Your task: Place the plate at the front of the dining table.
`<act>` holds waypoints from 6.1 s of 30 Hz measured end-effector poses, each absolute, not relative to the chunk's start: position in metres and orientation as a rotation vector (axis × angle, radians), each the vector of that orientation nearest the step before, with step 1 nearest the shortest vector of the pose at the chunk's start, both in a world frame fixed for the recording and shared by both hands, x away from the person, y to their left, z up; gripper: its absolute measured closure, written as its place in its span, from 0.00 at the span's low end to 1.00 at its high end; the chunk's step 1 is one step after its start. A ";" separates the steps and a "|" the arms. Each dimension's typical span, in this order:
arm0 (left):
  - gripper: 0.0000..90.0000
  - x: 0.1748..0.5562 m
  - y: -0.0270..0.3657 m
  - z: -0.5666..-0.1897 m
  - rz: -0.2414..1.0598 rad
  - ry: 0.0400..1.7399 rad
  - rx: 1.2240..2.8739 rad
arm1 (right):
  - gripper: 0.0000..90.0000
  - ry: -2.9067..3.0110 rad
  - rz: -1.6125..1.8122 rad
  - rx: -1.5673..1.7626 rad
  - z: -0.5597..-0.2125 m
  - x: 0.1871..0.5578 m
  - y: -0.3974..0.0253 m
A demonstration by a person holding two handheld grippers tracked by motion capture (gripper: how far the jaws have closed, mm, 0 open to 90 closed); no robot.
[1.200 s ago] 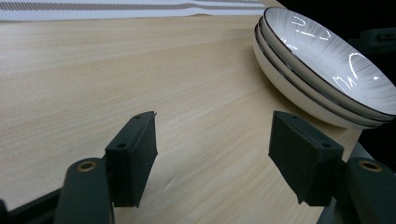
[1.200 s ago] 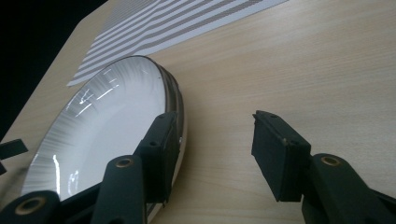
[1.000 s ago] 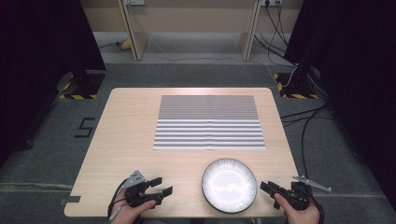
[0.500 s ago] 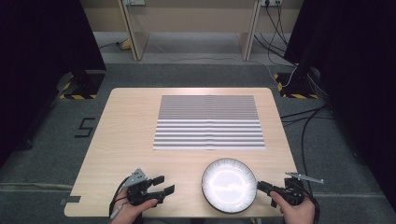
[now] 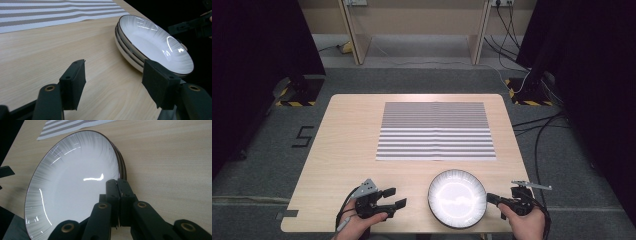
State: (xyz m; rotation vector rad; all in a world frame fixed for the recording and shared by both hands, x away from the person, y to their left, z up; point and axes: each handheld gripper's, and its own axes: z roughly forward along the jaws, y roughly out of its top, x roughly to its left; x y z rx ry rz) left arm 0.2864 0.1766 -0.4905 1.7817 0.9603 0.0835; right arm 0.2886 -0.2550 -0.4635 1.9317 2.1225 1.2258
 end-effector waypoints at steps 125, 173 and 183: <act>0.66 0.289 0.230 -0.486 0.120 1.076 1.654 | 0.91 1.925 1.539 2.320 -0.469 0.327 -0.264; 0.52 0.277 0.269 -0.523 0.159 1.257 1.587 | 0.90 1.813 1.645 2.318 -0.444 0.360 -0.263; 0.52 0.277 0.270 -0.522 0.164 1.254 1.591 | 0.89 1.805 1.655 2.310 -0.438 0.370 -0.262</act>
